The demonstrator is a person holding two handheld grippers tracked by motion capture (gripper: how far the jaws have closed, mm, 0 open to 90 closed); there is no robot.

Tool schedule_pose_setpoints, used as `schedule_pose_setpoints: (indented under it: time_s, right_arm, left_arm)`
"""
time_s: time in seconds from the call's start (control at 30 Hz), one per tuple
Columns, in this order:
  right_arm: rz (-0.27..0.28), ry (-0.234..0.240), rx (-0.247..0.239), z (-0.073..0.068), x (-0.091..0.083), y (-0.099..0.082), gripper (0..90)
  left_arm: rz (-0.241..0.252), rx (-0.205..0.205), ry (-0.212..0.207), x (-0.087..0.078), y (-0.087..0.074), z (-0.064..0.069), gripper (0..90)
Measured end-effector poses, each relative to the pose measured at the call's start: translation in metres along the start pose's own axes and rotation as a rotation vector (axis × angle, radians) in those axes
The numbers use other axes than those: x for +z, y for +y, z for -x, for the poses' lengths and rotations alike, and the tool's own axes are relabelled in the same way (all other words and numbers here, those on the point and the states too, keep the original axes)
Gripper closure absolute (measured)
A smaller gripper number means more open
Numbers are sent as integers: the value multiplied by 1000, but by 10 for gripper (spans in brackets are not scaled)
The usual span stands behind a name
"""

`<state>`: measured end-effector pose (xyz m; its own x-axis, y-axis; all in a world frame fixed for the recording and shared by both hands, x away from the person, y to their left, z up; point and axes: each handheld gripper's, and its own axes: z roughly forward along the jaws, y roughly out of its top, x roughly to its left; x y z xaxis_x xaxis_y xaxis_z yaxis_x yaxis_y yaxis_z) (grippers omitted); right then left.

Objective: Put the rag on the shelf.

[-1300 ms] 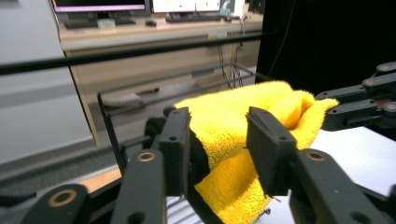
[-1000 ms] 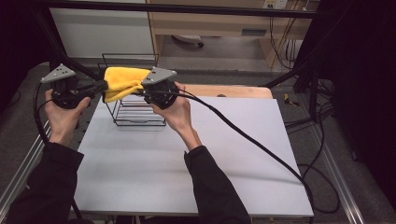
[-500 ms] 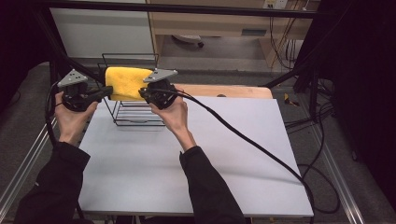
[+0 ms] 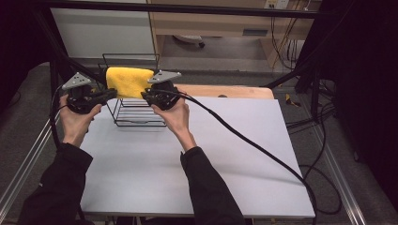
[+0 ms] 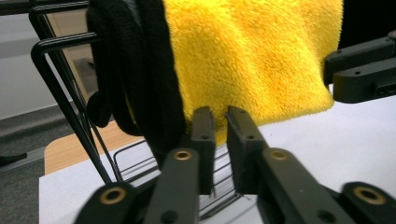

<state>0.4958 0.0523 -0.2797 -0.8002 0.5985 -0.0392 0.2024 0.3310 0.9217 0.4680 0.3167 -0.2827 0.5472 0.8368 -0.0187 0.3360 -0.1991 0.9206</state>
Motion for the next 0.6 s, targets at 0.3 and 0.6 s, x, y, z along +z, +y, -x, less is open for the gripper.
schedule_pose_setpoints:
  time_s: [0.3, 0.6]
  right_arm:
    - [17, 10, 16, -3, -22, 1, 562]
    - [11, -39, 48, 3, -61, -12, 324]
  left_arm:
    - [-33, 10, -20, -9, -4, 10, 542]
    - [-26, 7, -33, -21, -18, 20, 352]
